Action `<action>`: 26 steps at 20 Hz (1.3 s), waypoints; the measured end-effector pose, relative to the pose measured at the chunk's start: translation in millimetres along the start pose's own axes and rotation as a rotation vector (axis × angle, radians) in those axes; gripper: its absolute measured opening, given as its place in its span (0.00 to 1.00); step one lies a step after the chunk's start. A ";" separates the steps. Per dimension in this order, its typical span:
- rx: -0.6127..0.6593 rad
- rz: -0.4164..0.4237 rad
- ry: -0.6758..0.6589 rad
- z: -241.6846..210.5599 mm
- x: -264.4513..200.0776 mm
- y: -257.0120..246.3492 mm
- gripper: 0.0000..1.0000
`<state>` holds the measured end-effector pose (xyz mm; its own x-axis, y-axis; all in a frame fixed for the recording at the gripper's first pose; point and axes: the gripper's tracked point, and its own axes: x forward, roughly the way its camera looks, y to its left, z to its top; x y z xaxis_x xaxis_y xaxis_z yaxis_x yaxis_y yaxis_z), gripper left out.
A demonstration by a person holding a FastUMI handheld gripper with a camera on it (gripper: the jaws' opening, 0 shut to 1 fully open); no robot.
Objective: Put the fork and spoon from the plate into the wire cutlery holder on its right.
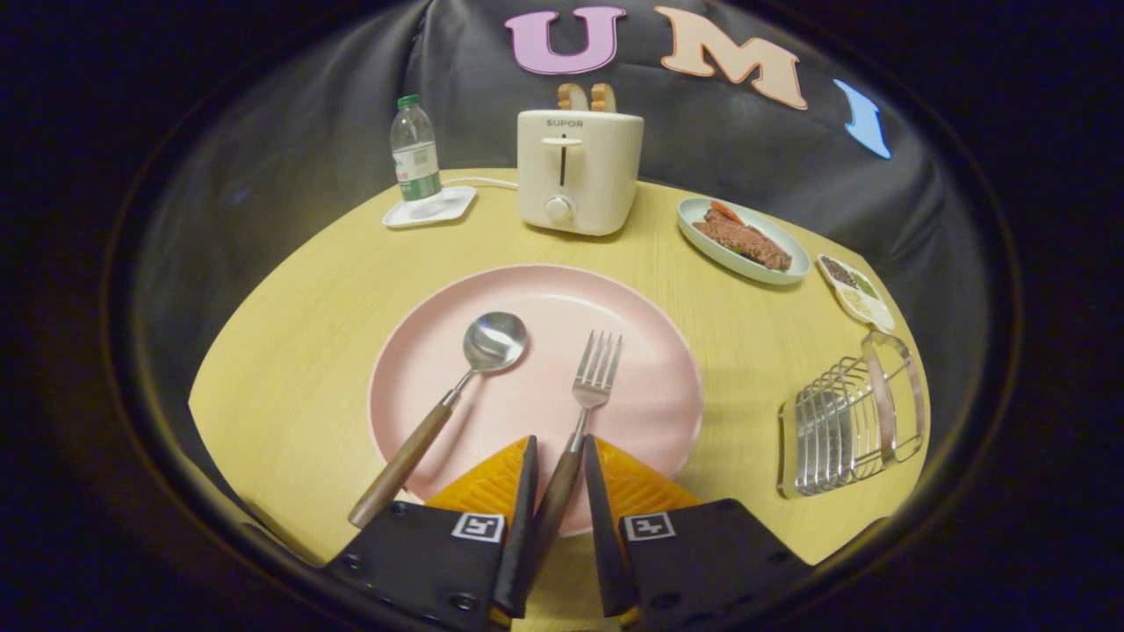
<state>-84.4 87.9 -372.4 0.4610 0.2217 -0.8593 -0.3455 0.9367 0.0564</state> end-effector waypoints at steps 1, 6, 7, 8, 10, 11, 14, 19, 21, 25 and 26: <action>0.005 -0.005 0.004 0.1 -1.6 -0.8 0.33; -0.043 0.027 0.052 0.4 -0.4 -1.0 0.11; -0.051 0.039 0.067 0.2 -1.5 -0.5 0.09; -0.055 0.041 0.077 2.7 -4.9 -1.6 0.09; -0.063 0.051 0.085 10.5 -16.6 -9.5 0.09; -0.065 0.055 0.078 16.0 -21.3 -12.6 0.09; -0.044 0.086 0.095 26.7 -36.4 -24.2 0.09; -0.005 0.112 0.133 38.2 -65.2 -60.6 0.09; -0.006 0.117 0.144 41.7 -76.3 -78.4 0.09; -0.015 0.109 0.164 49.2 -96.9 -118.6 0.09; -0.022 0.103 0.168 51.5 -100.6 -128.4 0.09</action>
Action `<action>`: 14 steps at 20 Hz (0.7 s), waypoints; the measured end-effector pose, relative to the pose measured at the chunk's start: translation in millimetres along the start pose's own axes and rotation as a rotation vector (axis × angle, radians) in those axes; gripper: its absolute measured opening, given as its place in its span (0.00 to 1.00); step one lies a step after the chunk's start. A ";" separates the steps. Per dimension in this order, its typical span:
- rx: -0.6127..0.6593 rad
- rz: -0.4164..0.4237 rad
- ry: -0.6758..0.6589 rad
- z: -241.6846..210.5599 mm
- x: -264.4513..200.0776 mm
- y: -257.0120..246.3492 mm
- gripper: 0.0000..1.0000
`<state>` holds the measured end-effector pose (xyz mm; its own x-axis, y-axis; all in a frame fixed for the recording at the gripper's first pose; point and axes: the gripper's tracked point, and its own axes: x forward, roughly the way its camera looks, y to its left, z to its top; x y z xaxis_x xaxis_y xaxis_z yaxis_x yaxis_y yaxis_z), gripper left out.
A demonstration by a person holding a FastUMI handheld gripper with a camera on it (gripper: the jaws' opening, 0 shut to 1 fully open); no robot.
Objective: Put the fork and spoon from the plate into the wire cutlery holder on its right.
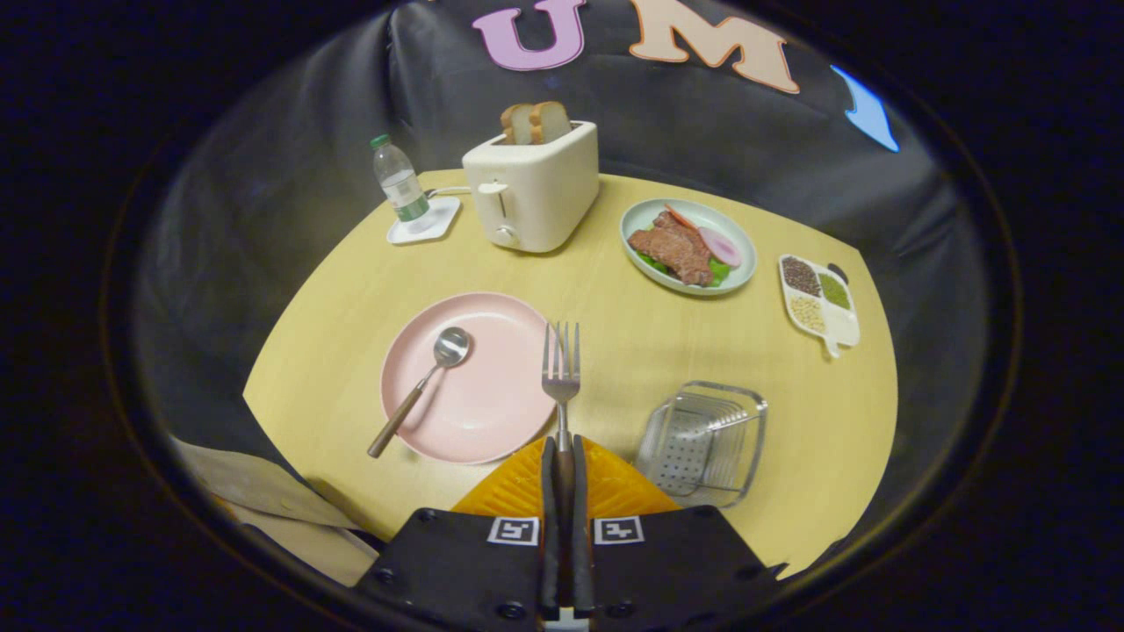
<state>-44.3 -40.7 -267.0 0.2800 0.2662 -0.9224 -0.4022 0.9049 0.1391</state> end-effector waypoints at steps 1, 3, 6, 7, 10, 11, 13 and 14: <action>-0.009 -0.008 0.005 -0.2 -4.3 -9.8 0.09; -0.029 -0.016 0.017 -1.0 -13.6 -26.9 0.09; -0.099 -0.025 0.062 -8.6 -29.3 -51.6 0.09; -0.125 -0.035 0.074 -10.1 -33.7 -61.4 0.09; -0.164 -0.035 0.120 -16.1 -46.3 -77.3 0.09; -0.176 -0.029 0.143 -20.0 -48.6 -81.4 0.09; -0.205 -0.023 0.190 -27.3 -49.5 -89.2 0.09; -0.220 -0.025 0.214 -31.4 -48.0 -93.3 0.09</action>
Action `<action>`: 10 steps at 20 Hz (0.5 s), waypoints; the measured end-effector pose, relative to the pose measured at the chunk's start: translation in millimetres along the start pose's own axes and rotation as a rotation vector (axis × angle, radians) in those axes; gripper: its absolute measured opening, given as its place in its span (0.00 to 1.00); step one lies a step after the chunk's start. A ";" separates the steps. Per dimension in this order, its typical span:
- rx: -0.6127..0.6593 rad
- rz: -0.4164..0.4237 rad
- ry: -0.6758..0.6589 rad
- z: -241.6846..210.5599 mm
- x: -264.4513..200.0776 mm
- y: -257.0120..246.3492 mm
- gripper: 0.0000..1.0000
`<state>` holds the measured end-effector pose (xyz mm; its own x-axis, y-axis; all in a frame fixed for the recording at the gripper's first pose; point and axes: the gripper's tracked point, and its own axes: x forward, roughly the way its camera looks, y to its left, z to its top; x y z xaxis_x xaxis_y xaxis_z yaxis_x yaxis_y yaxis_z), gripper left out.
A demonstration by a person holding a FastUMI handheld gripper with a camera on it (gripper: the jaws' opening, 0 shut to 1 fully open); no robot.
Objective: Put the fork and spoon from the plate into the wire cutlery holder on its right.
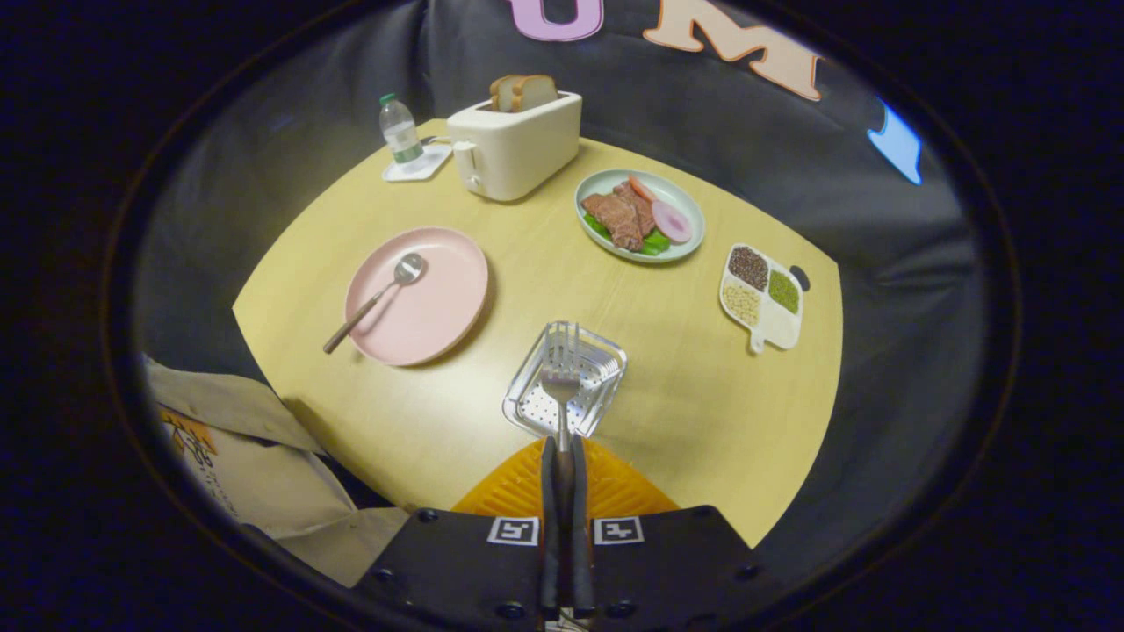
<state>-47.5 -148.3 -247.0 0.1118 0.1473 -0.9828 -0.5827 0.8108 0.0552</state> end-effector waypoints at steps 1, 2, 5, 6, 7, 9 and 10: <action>-0.014 0.003 0.022 -4.6 1.6 -1.8 0.09; -0.026 0.008 0.042 -7.2 3.8 -2.1 0.09; -0.035 0.026 0.094 -14.7 15.2 -0.9 0.09; -0.040 0.023 0.105 -15.4 18.2 -2.8 0.09; -0.047 0.022 0.114 -16.3 20.5 -3.4 0.09; -0.045 0.025 0.130 -15.5 24.4 -3.4 0.09; -0.041 0.030 0.136 -13.9 26.9 -3.1 0.09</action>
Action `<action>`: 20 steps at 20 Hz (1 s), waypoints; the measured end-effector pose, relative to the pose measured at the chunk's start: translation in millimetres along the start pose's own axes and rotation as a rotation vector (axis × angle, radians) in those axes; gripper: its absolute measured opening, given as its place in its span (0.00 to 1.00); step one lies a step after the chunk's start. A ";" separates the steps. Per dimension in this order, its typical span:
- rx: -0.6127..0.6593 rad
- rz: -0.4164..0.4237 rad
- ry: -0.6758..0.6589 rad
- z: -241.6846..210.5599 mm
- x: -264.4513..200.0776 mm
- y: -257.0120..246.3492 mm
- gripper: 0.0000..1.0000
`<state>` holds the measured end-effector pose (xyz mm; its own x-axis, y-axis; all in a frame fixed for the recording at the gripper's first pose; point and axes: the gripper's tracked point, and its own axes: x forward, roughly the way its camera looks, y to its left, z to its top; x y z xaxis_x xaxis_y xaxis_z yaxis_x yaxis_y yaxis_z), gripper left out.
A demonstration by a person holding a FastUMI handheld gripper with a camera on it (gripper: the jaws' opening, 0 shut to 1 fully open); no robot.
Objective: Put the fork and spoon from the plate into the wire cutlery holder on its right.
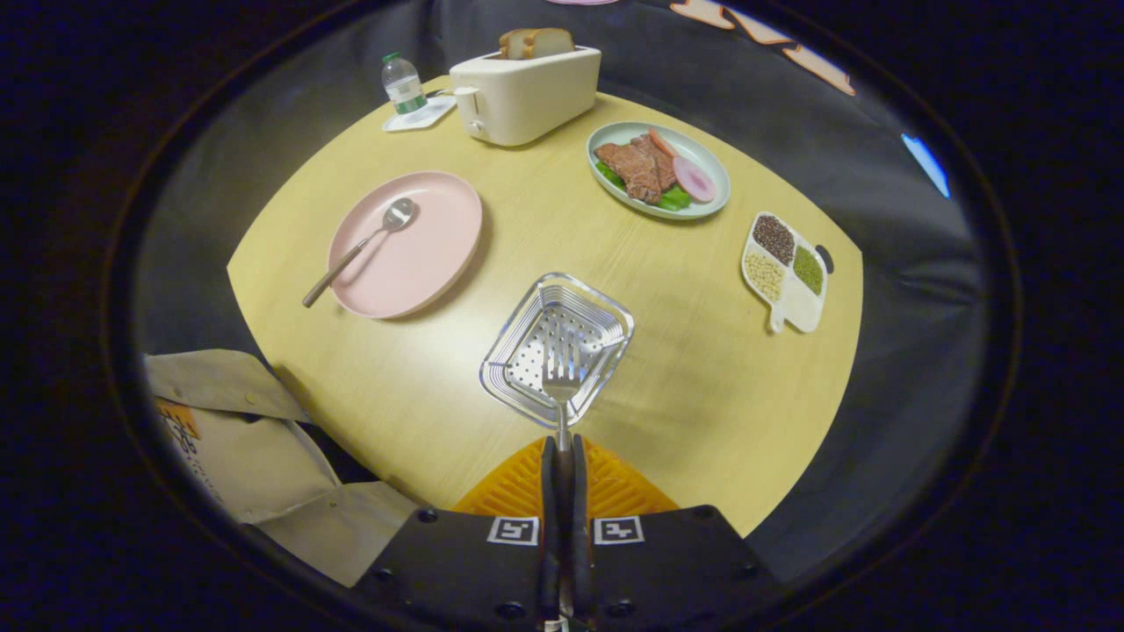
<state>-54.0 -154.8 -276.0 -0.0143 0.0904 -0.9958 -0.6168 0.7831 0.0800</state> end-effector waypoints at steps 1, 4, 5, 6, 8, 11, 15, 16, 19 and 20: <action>0.004 0.001 0.003 1.0 1.5 -0.2 0.09; 0.024 0.009 -0.015 9.0 3.2 0.9 0.12; 0.033 0.008 -0.033 13.4 4.1 1.0 0.14; 0.038 0.005 -0.043 15.6 0.7 1.3 0.22; 0.047 -0.009 -0.078 20.8 -2.4 0.5 0.37; 0.085 -0.013 -0.163 32.1 -10.7 5.9 0.60; 0.150 -0.018 -0.312 52.4 -22.3 23.8 0.91; 0.165 -0.028 -0.349 58.2 -24.7 27.3 0.98; 0.237 -0.065 -0.472 75.1 -30.2 40.4 0.98; 0.261 -0.063 -0.506 79.9 -31.4 48.0 0.98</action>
<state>-20.2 -70.8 -237.4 0.4339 0.2717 -0.8590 -0.3890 0.9165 0.0934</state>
